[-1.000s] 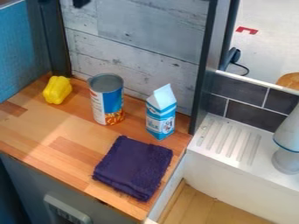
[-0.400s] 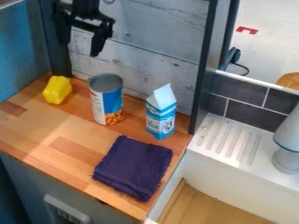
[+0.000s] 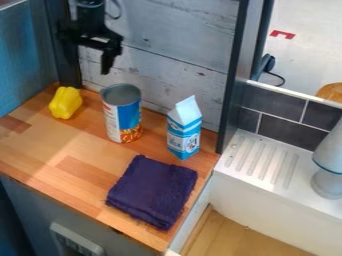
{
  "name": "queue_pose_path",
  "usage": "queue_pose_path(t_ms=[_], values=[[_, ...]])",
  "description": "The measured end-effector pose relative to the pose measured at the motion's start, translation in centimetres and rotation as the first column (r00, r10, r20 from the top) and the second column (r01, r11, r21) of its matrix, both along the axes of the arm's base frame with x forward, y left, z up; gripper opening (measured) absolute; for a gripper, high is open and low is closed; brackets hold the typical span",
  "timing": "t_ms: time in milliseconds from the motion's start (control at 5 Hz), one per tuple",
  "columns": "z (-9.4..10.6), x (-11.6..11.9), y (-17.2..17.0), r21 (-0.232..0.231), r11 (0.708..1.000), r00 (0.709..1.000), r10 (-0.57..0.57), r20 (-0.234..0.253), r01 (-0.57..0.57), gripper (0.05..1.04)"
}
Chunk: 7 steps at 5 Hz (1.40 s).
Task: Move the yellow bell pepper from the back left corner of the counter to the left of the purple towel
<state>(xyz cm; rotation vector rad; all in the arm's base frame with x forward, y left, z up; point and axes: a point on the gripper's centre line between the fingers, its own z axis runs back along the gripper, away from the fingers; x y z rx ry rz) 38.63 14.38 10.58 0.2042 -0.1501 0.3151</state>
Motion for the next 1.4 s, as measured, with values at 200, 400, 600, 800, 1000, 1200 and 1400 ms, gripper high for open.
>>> queue_pose_path(t_ms=[200,400,600,800,1000,1200,1400], values=[[-1.6,0.2,1.3,-0.023,0.994,0.992,-0.102,0.073,0.104,1.003],[-2.8,0.4,2.2,0.002,0.975,0.967,-0.222,0.129,0.223,1.003],[-3.3,0.5,3.3,0.059,0.965,0.952,-0.263,0.159,0.256,1.003],[-5.2,-1.2,4.8,0.087,0.962,0.952,-0.269,0.143,0.259,1.003],[-4.3,-1.2,6.9,0.108,0.975,0.961,-0.213,0.177,0.196,1.003],[-6.4,-0.4,7.8,0.068,0.988,0.977,-0.149,0.154,0.140,1.003],[-7.0,0.0,8.9,0.036,0.996,0.982,-0.092,0.164,0.087,1.003]])
